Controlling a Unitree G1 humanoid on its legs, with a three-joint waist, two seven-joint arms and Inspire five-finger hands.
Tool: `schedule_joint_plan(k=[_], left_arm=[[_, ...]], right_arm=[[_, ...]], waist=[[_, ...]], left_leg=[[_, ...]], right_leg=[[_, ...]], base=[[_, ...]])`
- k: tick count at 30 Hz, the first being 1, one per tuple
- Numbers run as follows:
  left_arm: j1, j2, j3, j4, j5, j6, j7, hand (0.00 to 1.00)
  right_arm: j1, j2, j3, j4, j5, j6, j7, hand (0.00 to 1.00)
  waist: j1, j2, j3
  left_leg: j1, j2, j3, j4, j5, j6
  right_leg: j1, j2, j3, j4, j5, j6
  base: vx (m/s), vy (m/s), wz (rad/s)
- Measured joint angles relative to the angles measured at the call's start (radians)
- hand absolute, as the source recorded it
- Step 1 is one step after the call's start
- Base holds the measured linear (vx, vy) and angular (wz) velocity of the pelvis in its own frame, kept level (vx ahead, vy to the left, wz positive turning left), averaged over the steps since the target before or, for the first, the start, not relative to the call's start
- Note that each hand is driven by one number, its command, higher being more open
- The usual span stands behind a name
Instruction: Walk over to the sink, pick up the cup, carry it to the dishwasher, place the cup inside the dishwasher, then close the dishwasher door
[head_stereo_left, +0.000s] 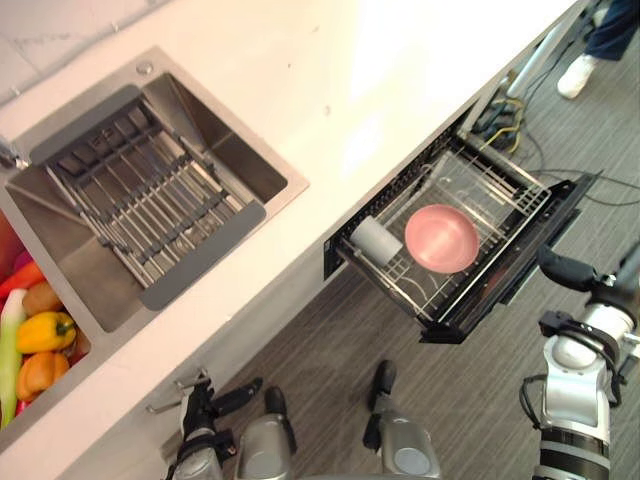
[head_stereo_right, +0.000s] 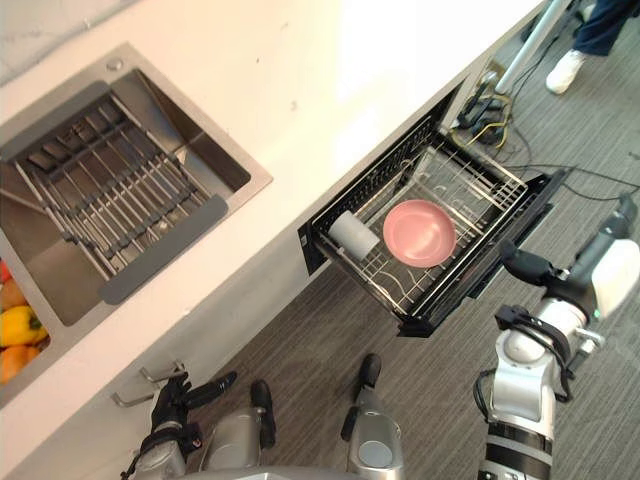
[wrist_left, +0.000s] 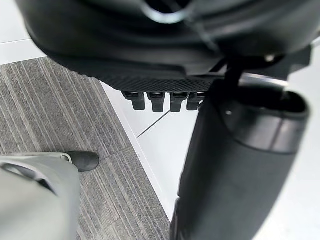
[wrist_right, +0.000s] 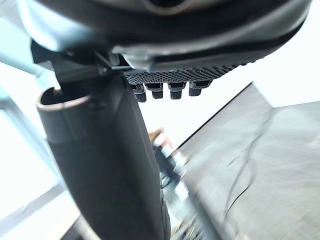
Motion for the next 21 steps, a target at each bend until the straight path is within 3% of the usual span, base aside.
schedule_joint_plan(k=[6, 7, 10, 15, 21], left_arm=[[0.032, 0.001, 0.002, -0.001, 0.034, 0.019, 0.001, 1.0], [0.031, 0.001, -0.001, -0.002, 0.039, 0.019, 0.001, 1.0], [0.017, -0.002, -0.02, -0.003, 0.039, 0.021, 0.008, 1.0], [-0.038, -0.033, -0.093, -0.034, 0.036, 0.023, 0.014, 1.0], [-0.095, -0.049, -0.167, -0.044, -0.027, 0.028, 0.002, 1.0]], right_arm=[[-0.002, -0.001, -0.128, 0.204, 0.248, 0.027, -0.117, 1.0], [-0.005, -0.001, -0.125, 0.231, 0.298, 0.032, -0.129, 0.0], [-0.03, 0.001, -0.113, 0.244, 0.36, 0.046, -0.146, 0.0], [-0.152, -0.005, -0.072, 0.287, 0.403, 0.05, -0.141, 0.0], [-0.289, -0.064, 0.018, 0.362, 0.521, 0.009, 0.008, 0.0]], waist=[[-0.019, -0.001, -0.047], [-0.019, 0.0, -0.047], [-0.02, 0.017, -0.028], [-0.02, 0.061, 0.074], [-0.013, 0.11, 0.159]], left_leg=[[0.011, -0.005, 0.01, -0.02, 0.0, -0.004], [0.003, -0.005, 0.021, -0.037, 0.012, -0.001], [-0.031, -0.005, 0.039, -0.059, 0.037, -0.007], [-0.07, -0.009, 0.041, -0.079, 0.075, -0.005], [-0.105, -0.031, 0.035, -0.084, 0.082, -0.002]], right_leg=[[0.0, -0.008, 0.003, -0.004, -0.022, 0.001], [-0.02, -0.011, 0.003, -0.003, -0.022, 0.001], [-0.077, -0.011, 0.003, 0.0, -0.004, -0.012], [-0.131, -0.01, 0.008, 0.001, 0.033, -0.028], [-0.164, -0.021, 0.007, 0.001, 0.039, -0.024]], base=[[-0.06, 0.016, -0.05], [-0.07, 0.001, -0.16], [-0.03, -0.022, -0.13], [0.0, -0.005, -0.01], [0.04, 0.026, 0.06]])
